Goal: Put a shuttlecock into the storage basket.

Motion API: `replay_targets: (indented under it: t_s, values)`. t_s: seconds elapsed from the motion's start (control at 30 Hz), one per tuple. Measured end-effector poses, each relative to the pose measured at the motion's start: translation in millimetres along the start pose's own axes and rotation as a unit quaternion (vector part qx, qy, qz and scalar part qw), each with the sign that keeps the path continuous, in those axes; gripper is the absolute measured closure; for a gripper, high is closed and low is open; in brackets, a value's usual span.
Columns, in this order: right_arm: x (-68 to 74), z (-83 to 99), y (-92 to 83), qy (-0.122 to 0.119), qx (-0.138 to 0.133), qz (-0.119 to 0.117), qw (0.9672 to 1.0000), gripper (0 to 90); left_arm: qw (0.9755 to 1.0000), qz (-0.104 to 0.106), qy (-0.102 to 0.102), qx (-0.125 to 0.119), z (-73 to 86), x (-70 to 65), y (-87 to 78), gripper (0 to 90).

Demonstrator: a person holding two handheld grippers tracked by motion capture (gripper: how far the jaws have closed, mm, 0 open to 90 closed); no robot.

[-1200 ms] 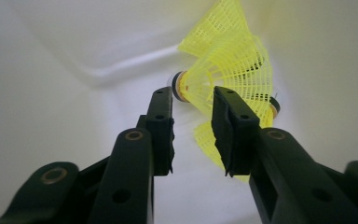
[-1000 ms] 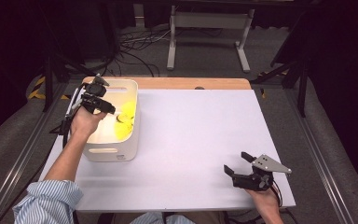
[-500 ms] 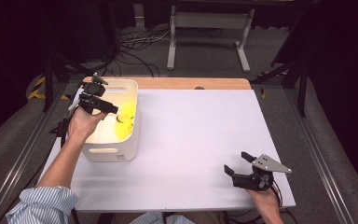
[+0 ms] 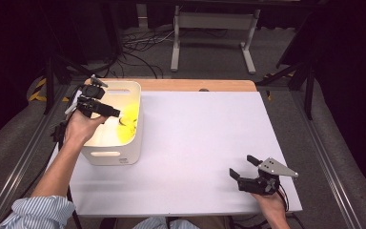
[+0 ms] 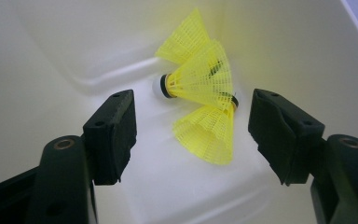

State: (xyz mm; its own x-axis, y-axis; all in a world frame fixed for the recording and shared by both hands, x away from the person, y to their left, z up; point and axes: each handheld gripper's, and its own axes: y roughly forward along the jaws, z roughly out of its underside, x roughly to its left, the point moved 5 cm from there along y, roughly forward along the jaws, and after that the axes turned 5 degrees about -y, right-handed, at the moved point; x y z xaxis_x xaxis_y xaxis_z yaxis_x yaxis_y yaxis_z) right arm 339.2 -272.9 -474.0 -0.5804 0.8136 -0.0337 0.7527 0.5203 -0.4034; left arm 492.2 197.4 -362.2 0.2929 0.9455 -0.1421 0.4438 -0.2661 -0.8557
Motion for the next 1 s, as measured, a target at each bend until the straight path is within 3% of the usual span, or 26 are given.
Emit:
replay_targets:
  t_s: [1.0]
  values:
    - [-0.5,0.1,-0.7,0.000,0.001,0.001,1.0000,12.5,0.9996,-0.005,0.011,-0.025,9.1,-4.1,-25.7,30.9]
